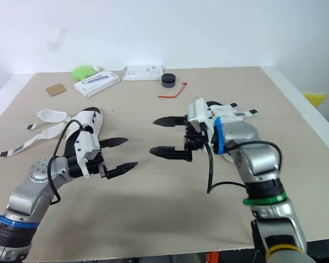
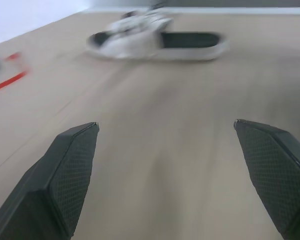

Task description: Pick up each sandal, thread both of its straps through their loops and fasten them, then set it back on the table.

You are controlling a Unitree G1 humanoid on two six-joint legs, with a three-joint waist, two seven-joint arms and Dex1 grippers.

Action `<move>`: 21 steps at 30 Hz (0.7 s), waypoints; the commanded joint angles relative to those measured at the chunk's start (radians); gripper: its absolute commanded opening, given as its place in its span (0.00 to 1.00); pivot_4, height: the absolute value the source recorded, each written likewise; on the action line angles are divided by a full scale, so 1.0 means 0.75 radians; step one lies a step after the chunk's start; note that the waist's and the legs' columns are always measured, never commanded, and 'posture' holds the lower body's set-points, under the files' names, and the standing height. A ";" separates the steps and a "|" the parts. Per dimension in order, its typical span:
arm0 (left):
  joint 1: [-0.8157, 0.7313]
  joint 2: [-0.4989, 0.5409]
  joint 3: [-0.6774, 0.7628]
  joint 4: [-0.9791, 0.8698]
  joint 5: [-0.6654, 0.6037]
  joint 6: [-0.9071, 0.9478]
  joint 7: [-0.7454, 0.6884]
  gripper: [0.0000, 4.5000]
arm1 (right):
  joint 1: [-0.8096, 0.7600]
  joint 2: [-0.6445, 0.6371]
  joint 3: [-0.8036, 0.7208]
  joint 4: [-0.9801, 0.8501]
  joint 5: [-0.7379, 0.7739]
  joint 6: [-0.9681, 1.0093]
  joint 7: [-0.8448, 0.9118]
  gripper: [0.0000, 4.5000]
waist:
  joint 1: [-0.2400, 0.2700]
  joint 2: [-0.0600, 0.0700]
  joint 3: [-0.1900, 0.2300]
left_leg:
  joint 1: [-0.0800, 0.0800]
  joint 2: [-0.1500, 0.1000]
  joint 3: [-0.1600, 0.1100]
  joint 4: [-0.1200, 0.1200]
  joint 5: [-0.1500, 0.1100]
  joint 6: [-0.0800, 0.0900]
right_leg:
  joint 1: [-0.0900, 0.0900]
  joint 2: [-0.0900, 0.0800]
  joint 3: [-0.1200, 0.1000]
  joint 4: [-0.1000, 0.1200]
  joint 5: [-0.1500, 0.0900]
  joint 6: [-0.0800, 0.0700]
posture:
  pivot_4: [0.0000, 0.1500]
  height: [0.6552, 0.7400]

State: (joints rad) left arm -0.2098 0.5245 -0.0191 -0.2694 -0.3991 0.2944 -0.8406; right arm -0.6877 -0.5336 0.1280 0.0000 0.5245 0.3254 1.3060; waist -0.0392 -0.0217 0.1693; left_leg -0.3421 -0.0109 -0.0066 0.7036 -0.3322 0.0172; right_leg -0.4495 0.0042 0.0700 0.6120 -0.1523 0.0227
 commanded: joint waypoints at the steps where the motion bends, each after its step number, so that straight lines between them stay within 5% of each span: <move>1: 0.004 -0.051 0.077 -0.028 0.066 0.056 0.227 1.00 | -0.102 0.039 0.045 0.201 -0.071 -0.178 0.162 0.99 | 0.000 0.000 0.000 | 0.000 -0.001 0.001 0.000 0.000 0.000 | 0.000 -0.001 0.000 0.000 0.002 -0.003 | 1.00 1.00; 10: 0.042 -0.214 0.115 -0.133 0.170 0.249 0.651 1.00 | -0.189 0.112 0.041 0.438 -0.138 -0.317 0.238 0.99 | -0.003 -0.001 0.000 | -0.007 -0.004 -0.001 0.000 -0.003 -0.005 | -0.007 -0.019 -0.010 0.000 0.006 -0.009 | 1.00 1.00; 21: -0.004 -0.367 0.142 -0.155 0.248 0.473 0.957 1.00 | -0.158 0.121 0.028 0.420 -0.179 -0.338 0.164 0.99 | -0.003 -0.001 0.000 | -0.013 -0.005 -0.006 0.000 -0.001 -0.010 | -0.011 -0.020 -0.014 0.002 0.007 -0.010 | 1.00 1.00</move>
State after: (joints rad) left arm -0.1905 0.2480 0.0646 -0.3542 -0.2327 0.6410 -0.1509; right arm -0.8012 -0.4400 0.1789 0.3503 0.3868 0.0810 1.4332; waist -0.0413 -0.0224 0.1695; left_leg -0.3517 -0.0147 -0.0115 0.7035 -0.3322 0.0088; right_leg -0.4578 -0.0103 0.0591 0.6135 -0.1464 0.0146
